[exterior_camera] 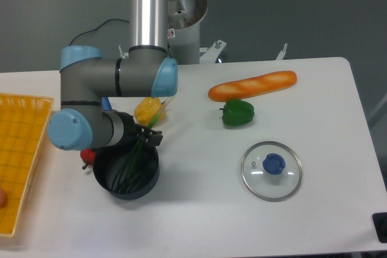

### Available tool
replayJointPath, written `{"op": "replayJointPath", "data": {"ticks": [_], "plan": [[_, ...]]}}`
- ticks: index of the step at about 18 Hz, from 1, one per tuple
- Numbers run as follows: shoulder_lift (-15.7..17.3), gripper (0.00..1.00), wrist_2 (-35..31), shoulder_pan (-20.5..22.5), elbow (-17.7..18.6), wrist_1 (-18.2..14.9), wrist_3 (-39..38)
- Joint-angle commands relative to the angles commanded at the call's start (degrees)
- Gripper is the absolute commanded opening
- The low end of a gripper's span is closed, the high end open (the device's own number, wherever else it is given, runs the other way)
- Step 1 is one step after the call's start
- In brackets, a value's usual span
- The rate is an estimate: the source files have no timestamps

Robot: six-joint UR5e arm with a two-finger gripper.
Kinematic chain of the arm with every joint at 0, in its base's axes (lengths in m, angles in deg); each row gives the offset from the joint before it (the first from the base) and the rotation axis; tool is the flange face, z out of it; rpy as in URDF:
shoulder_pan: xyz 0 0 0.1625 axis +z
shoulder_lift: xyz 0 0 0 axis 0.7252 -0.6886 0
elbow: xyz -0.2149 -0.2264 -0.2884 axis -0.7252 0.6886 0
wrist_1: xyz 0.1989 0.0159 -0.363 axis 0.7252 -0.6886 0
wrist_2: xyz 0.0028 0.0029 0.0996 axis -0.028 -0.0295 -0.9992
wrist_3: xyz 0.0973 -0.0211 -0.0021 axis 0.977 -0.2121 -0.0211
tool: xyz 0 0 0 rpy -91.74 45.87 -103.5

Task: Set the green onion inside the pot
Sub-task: 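Raise the gripper up out of the saucepan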

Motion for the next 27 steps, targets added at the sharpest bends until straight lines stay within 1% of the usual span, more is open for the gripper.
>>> {"op": "replayJointPath", "data": {"ticks": [3,7,9,11,12,14,15,18,21,24,27], "plan": [[0.79,1.0,2.64,0.44,0.09,3.95,0.0],[0.79,1.0,3.17,0.44,0.09,6.5,-0.53],[0.71,1.0,3.17,0.44,0.18,9.31,-0.88],[0.88,1.0,3.26,0.62,0.18,11.25,-0.79],[1.14,1.0,3.34,0.97,0.18,12.3,-0.44],[2.2,1.0,4.92,1.32,0.18,15.55,-0.18],[2.63,1.0,6.06,1.58,0.18,16.26,-0.09],[3.87,1.0,7.38,2.73,0.18,16.27,0.17],[4.83,1.0,7.65,3.17,0.44,16.27,3.06],[4.92,1.0,7.65,3.34,0.44,16.62,5.01],[5.54,1.0,7.65,3.43,0.53,16.71,5.1]]}}
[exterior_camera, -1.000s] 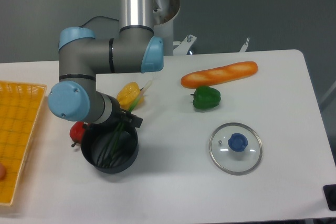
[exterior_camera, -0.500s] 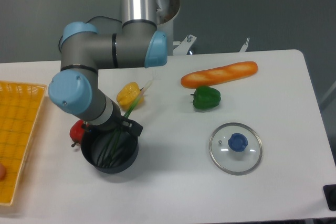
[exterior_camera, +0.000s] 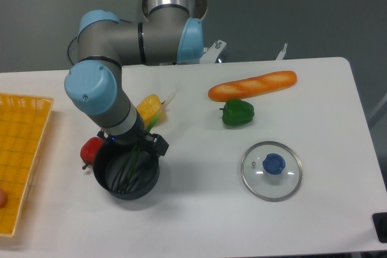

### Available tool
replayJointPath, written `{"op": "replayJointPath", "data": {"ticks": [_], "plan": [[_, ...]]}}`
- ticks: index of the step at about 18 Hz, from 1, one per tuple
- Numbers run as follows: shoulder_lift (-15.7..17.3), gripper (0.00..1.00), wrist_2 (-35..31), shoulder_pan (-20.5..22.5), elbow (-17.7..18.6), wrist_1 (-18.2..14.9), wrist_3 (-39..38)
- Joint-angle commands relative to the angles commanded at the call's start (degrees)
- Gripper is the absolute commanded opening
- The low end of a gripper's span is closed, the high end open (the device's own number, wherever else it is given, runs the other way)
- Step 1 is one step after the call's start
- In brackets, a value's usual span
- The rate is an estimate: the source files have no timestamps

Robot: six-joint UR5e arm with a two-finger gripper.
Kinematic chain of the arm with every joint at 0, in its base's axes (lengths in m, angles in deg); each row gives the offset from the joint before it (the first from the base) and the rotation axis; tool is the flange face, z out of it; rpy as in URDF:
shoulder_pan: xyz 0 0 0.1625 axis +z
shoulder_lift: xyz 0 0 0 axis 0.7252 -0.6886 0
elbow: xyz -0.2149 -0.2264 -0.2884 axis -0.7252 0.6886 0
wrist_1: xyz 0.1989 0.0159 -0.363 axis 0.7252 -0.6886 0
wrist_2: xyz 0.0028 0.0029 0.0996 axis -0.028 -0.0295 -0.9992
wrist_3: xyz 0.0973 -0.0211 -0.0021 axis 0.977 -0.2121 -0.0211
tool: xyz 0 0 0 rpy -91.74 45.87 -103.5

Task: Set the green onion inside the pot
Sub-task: 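Raise the gripper up out of the saucepan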

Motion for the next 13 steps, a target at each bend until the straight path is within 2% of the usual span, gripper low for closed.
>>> {"op": "replayJointPath", "data": {"ticks": [6,13], "plan": [[1.76,1.0,0.0,0.44,0.88,0.09,1.93],[1.94,1.0,0.0,0.7,0.97,0.35,1.93]]}}
